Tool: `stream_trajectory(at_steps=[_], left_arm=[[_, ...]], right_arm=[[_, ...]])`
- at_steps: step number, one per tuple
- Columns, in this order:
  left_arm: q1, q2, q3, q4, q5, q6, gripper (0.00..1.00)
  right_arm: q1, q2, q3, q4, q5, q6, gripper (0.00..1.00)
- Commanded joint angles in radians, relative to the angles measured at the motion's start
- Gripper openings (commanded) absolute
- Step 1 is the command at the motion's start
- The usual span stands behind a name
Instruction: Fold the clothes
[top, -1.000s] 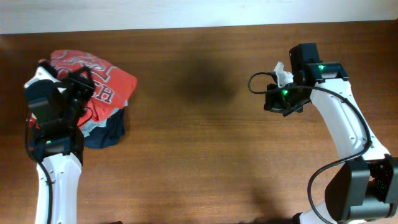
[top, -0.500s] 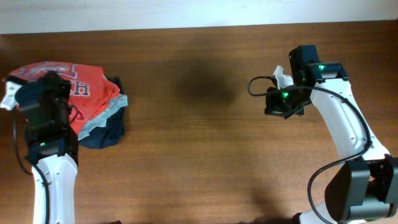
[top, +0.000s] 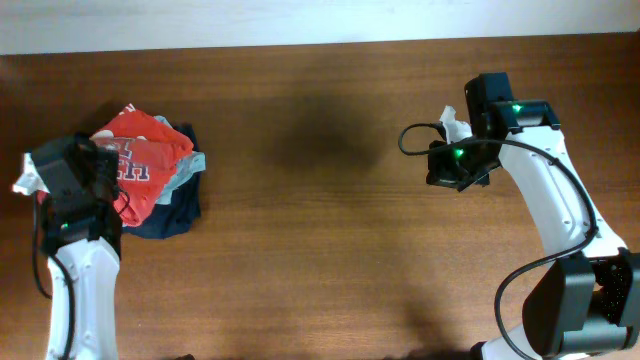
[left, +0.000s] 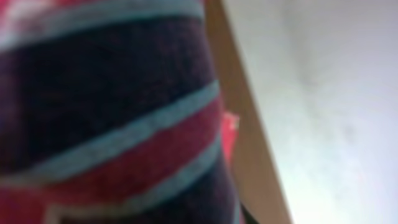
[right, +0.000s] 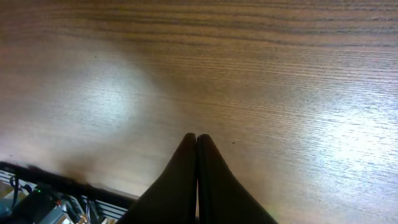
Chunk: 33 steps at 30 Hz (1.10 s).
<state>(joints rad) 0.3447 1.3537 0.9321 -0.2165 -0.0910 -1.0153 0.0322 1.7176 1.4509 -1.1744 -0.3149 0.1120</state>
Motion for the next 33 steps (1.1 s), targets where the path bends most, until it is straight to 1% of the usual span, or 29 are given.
stream_trajectory(at_steps=[1,3,4,5,6,8,10,11,12,17,20,21,23,24,25,27,28,29,30,31,33], left_arm=[[0.002,0.035,0.003,-0.021,-0.003,0.009,0.15],[0.002,0.038,0.003,-0.025,-0.003,0.032,0.23],[0.002,0.037,0.003,-0.026,-0.002,0.05,0.31],[0.002,0.034,0.004,-0.031,0.003,0.067,0.47],[0.002,0.032,0.004,-0.041,0.016,0.075,0.56],[0.006,0.023,0.004,-0.072,0.049,0.078,0.63],[0.014,0.002,0.004,-0.135,0.09,0.078,0.64],[0.019,-0.009,0.004,-0.164,0.103,0.078,0.68],[0.026,-0.023,0.004,-0.193,0.12,0.078,0.69],[0.07,-0.129,0.004,-0.317,0.251,0.079,0.7],[0.103,-0.233,0.004,-0.354,0.358,0.116,0.71],[0.113,-0.273,0.004,-0.359,0.391,0.135,0.73],[0.124,-0.345,0.004,-0.37,0.418,0.167,0.79],[0.125,-0.39,0.004,-0.381,0.414,0.188,0.79],[0.125,-0.42,0.004,-0.386,0.403,0.205,0.76],[0.125,-0.483,0.004,-0.393,0.353,0.252,0.62],[0.125,-0.505,0.004,-0.39,0.315,0.273,0.49],[0.125,-0.521,0.004,-0.386,0.264,0.293,0.34],[0.125,-0.528,0.004,-0.381,0.213,0.314,0.1],[0.125,-0.526,0.004,-0.369,0.166,0.34,0.01],[0.125,-0.491,0.004,-0.341,0.113,0.439,0.01]], right_arm=[[0.002,-0.011,0.01,-0.007,0.009,-0.008,0.04],[0.002,-0.011,0.01,-0.008,0.009,-0.008,0.04],[0.002,-0.011,0.01,-0.008,0.009,-0.008,0.04],[0.002,-0.011,0.01,-0.008,0.009,-0.008,0.04],[0.002,-0.011,0.01,-0.008,0.009,-0.008,0.04],[0.002,-0.011,0.01,-0.008,0.009,-0.008,0.04],[0.002,-0.011,0.01,-0.009,0.009,-0.008,0.04],[0.002,-0.011,0.01,-0.009,0.009,-0.008,0.04],[0.002,-0.011,0.01,-0.009,0.009,-0.008,0.04],[0.002,-0.011,0.01,-0.012,0.009,-0.008,0.04],[0.002,-0.011,0.01,-0.011,0.009,-0.008,0.04],[0.002,-0.011,0.01,-0.011,0.009,-0.008,0.04],[0.002,-0.011,0.01,-0.011,0.009,-0.008,0.04],[0.002,-0.011,0.01,-0.011,0.009,-0.008,0.04],[0.002,-0.011,0.01,-0.011,0.009,-0.008,0.04],[0.002,-0.011,0.01,-0.011,0.009,-0.008,0.04],[0.002,-0.011,0.01,-0.011,0.009,-0.008,0.04],[0.002,-0.011,0.01,-0.011,0.009,-0.008,0.04],[0.002,-0.011,0.01,-0.011,0.009,-0.008,0.04],[0.002,-0.011,0.01,-0.011,0.009,-0.008,0.04],[0.002,-0.011,0.01,-0.011,0.009,-0.008,0.04]])
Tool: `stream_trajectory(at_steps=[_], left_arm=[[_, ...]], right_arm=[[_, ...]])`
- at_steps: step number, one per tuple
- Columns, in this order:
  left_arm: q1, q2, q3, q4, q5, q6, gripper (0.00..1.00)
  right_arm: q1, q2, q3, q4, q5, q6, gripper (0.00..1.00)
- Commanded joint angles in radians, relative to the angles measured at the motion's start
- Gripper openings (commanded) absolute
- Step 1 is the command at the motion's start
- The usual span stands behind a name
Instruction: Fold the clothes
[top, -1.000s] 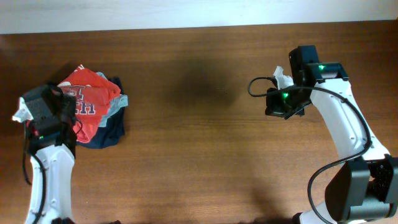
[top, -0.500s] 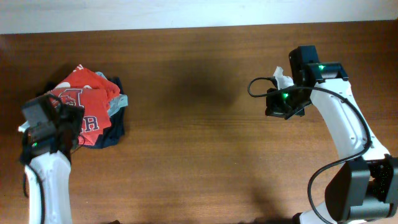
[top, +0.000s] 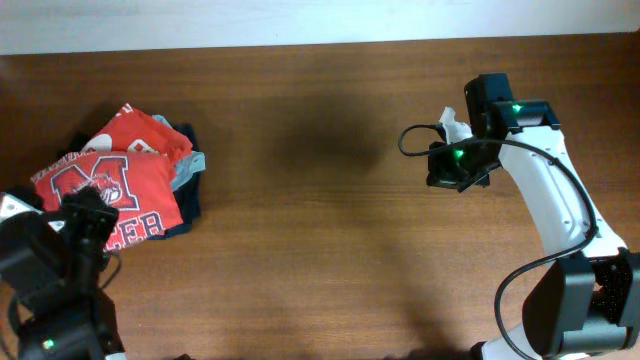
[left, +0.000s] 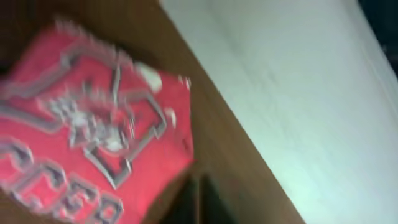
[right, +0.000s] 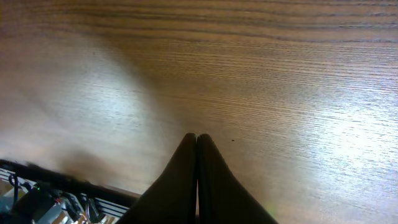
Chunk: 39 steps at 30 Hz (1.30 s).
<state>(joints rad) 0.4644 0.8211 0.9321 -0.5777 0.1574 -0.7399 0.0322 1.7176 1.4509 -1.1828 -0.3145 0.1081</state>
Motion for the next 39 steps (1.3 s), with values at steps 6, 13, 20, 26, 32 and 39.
stream_trajectory(at_steps=[6,13,20,26,32,39], left_arm=[[0.005,0.343,0.004,0.111,-0.099,0.297,0.01],[0.005,0.773,0.004,0.419,0.043,0.316,0.01],[0.005,0.999,0.023,0.518,0.159,0.32,0.01],[0.005,0.977,0.048,0.461,0.171,0.396,0.01],[0.005,0.826,0.257,0.184,0.172,0.487,0.01],[0.002,0.675,0.611,-0.256,0.222,0.706,0.22]], right_arm=[[0.002,-0.011,0.01,-0.004,0.008,-0.004,0.04],[0.002,-0.011,0.01,-0.018,0.008,-0.004,0.04],[0.002,-0.011,0.01,-0.038,0.008,-0.004,0.04],[0.002,-0.011,0.01,-0.04,0.008,-0.004,0.04],[0.002,-0.011,0.01,-0.04,0.008,-0.004,0.04],[0.0,-0.02,0.015,-0.041,0.008,-0.031,0.04]])
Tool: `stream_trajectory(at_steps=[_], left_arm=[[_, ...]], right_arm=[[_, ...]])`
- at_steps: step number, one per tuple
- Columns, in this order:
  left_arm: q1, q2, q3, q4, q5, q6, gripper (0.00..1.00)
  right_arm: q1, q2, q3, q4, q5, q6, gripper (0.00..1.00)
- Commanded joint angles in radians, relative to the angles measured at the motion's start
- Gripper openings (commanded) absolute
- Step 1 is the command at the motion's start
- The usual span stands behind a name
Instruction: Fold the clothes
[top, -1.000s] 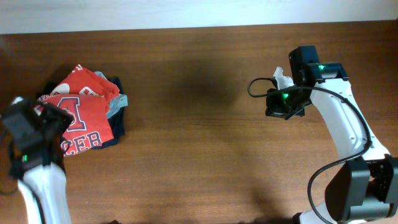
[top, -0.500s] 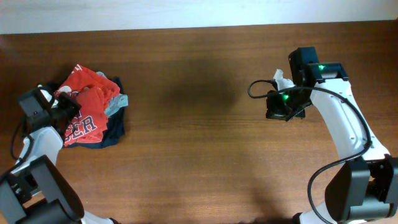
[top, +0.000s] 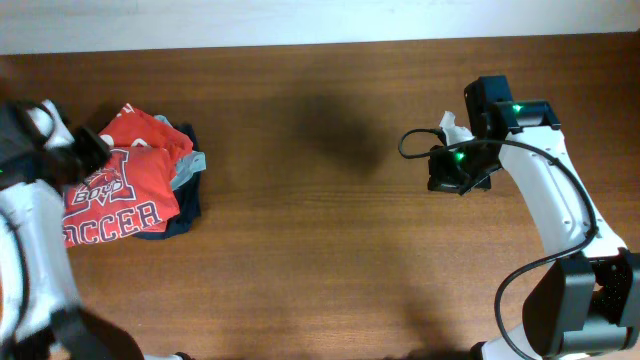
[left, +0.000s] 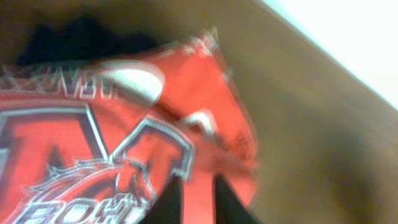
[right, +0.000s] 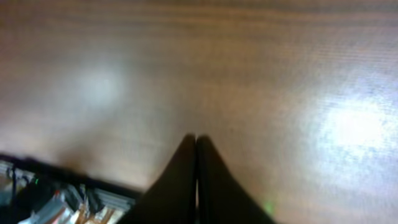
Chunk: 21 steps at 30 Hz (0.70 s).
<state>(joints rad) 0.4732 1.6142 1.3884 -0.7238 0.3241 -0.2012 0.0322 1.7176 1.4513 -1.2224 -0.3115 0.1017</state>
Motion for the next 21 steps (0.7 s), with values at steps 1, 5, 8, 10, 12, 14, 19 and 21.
stream_trajectory(at_steps=[1,5,8,10,12,14,19,21], left_arm=[[-0.014,-0.159,0.239,-0.221,0.076,0.245,0.32],[-0.047,-0.248,0.349,-0.381,0.085,0.354,0.43],[-0.099,-0.367,0.366,-0.523,0.079,0.418,0.54],[-0.117,-0.417,0.366,-0.589,0.067,0.421,0.61],[-0.128,-0.463,0.366,-0.646,0.042,0.42,0.87],[-0.128,-0.497,0.366,-0.686,-0.009,0.42,0.99],[-0.128,-0.549,0.366,-0.743,-0.116,0.42,0.99],[-0.128,-0.559,0.366,-0.743,-0.115,0.42,0.99]], right_arm=[[0.0,-0.037,0.022,-0.001,0.005,-0.029,0.04],[0.0,-0.103,0.053,0.007,-0.039,-0.07,0.04],[0.0,-0.212,0.083,0.034,-0.098,-0.095,0.05],[0.0,-0.286,0.095,0.051,-0.101,-0.095,0.08],[0.0,-0.367,0.1,0.071,-0.1,-0.094,0.12],[0.0,-0.449,0.1,0.093,-0.1,-0.095,0.17],[0.0,-0.596,0.099,0.13,-0.1,-0.094,0.99],[0.0,-0.635,0.099,0.13,-0.1,-0.094,0.99]])
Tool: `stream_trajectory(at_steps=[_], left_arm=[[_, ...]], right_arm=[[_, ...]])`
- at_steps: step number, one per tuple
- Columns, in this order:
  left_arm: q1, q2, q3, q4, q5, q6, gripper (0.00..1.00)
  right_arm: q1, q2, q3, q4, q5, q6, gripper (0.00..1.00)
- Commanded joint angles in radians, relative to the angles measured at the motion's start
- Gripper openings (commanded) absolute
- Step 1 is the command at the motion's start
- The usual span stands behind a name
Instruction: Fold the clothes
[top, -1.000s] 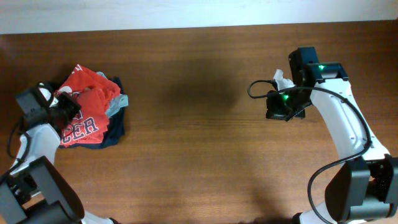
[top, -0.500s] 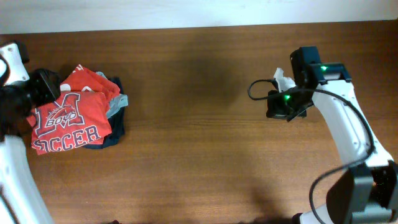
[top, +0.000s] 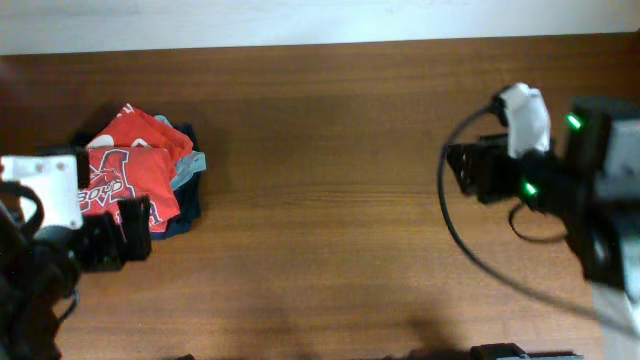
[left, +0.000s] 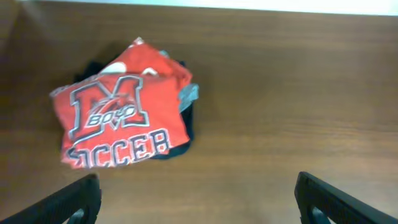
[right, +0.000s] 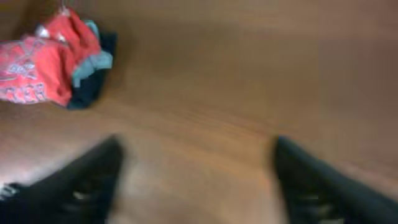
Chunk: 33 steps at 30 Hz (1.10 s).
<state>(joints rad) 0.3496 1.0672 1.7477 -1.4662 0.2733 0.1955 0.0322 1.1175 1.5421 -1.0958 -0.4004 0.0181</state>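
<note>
A folded red shirt with a white M and SOCCER lettering lies on top of a small pile of clothes, over dark and grey-blue garments at the table's left. The pile also shows far off in the right wrist view, with the red shirt blurred. My left gripper is open wide, held high in front of the pile, with nothing between its fingers. In the overhead view the left gripper sits just in front of the pile. My right gripper is open wide and empty, far right of the pile.
The brown wooden table stretches between the two arms. A pale wall strip runs along the far edge. The right arm's body and cable hang over the table's right side.
Both grippers have gone from shut or nearly shut to wide open. The left arm has moved from the pile's far left to in front of it. The right arm has moved right and higher.
At first my left gripper was at the pile with striped cloth filling its view, while the right stayed shut over bare table. Then the red shirt lay flat on the pile with the left arm drawn back. Now both arms stand away, open and empty.
</note>
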Motion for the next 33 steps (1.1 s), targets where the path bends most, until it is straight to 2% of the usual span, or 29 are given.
stream_trajectory(at_steps=[1,16,22,26,33], left_arm=[[-0.004,-0.014,0.006,0.0,-0.064,0.023,0.99],[-0.004,-0.016,0.006,-0.018,-0.064,0.023,0.99],[-0.004,-0.016,0.006,-0.018,-0.064,0.023,0.99],[-0.004,-0.016,0.006,-0.018,-0.064,0.023,0.99],[-0.004,-0.016,0.006,-0.018,-0.064,0.023,0.99]], right_arm=[[0.0,-0.05,0.008,0.002,-0.011,-0.011,0.99],[0.0,-0.056,0.008,-0.026,-0.011,-0.011,0.99],[0.0,-0.047,0.008,-0.087,0.042,-0.037,0.99],[0.007,-0.109,0.008,-0.079,0.066,-0.116,0.99],[0.007,-0.251,-0.026,-0.075,0.233,-0.119,0.99]])
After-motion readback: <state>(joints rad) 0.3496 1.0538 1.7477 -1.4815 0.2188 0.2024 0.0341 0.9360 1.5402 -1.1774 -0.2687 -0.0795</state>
